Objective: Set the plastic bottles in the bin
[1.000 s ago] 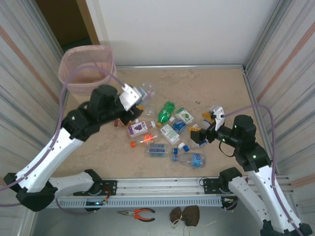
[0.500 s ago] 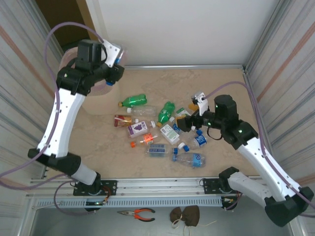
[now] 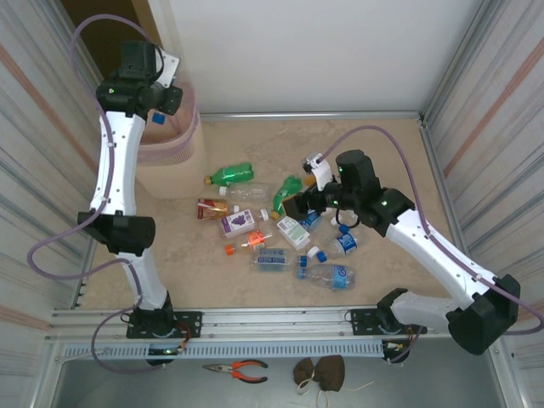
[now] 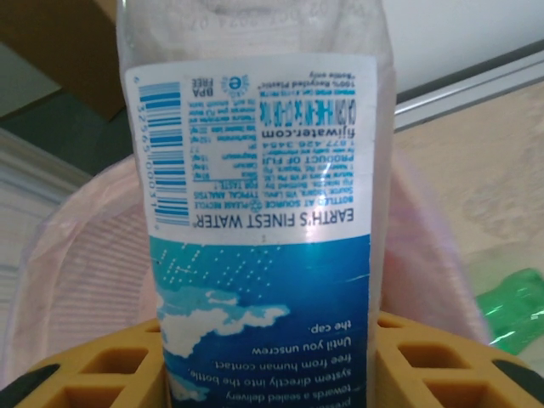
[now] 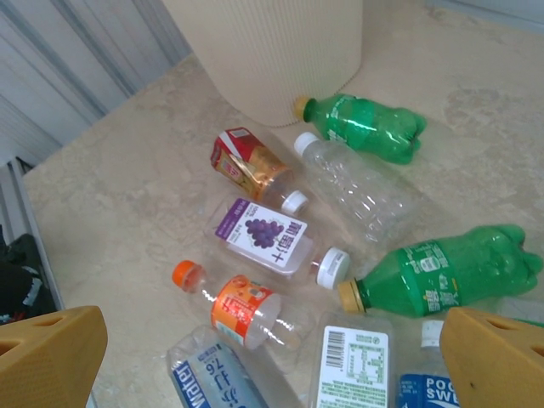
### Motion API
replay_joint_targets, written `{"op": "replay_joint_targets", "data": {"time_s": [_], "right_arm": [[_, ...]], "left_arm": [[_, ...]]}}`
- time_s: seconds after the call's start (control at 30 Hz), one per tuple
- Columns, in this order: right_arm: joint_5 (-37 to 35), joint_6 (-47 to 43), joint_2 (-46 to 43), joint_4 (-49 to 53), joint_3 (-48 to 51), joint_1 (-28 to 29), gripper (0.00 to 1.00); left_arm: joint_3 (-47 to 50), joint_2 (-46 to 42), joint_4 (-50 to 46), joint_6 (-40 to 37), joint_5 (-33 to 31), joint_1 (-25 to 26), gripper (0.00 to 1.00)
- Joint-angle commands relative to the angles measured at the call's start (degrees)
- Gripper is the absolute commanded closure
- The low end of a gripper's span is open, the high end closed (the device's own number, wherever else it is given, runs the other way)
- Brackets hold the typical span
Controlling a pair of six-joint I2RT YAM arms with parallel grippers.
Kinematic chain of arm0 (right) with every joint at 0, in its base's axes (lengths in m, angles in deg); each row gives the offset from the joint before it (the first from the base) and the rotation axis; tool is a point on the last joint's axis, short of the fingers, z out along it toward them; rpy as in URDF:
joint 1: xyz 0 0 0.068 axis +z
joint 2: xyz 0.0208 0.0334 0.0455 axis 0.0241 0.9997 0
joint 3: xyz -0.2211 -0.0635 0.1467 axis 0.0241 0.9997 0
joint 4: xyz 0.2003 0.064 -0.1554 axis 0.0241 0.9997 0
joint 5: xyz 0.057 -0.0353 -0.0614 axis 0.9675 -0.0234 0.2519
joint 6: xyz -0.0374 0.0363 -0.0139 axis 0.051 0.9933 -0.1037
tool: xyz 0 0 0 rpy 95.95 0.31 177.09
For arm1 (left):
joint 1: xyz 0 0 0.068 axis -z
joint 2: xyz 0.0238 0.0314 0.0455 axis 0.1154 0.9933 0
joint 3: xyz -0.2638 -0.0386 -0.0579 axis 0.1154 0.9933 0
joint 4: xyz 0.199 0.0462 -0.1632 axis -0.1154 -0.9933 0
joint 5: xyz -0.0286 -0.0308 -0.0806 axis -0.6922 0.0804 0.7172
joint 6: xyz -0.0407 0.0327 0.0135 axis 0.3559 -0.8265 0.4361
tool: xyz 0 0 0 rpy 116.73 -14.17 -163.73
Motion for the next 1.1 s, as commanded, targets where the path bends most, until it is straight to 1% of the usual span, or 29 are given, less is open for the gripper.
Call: {"op": "replay_joint_targets", "data": {"time_s": [0.0, 0.2, 0.3, 0.47, 0.6, 0.8, 0.83, 1.07], "right_arm": [[-2.30, -0.89, 0.55, 1.49, -1.71, 1.81, 0.01], [-2.82, 0.21, 0.99, 0.33, -0.35, 3.57, 0.01], [-2.80, 0.17, 1.19, -0.89, 0.67, 4.32, 0.01], [-2.54, 0.55, 1.46, -1.12, 0.77, 4.55, 0.01], [-2.01, 0.55, 1.33, -1.14, 1.14, 4.56, 0.01], [-2.49, 0.81, 0.51, -1.05, 2.25, 4.63, 0.01], [-2.62, 0.82, 0.26, -1.06, 2.41, 4.61, 0.01], [-3.70, 2.28, -1.10, -2.22, 4.32, 4.63, 0.01]], "left_arm": [[1.57, 0.13, -0.76, -2.17, -3.93, -2.16, 0.59], [8.63, 0.30, 2.10, -2.96, -8.23, -5.67, 0.58], [10.03, 1.20, 2.57, -3.23, -10.76, -7.06, 0.57], [10.19, 3.57, 1.66, -2.31, -12.11, -8.76, 0.56], [11.63, 5.67, 2.02, -1.63, -11.05, -9.49, 0.56], [12.58, 9.38, 1.96, -0.73, -7.41, -9.60, 0.56], [12.92, 11.29, 1.96, -0.51, -6.97, -9.58, 0.56], [15.73, 13.78, 0.82, 1.38, -3.66, -9.60, 0.45]]}}
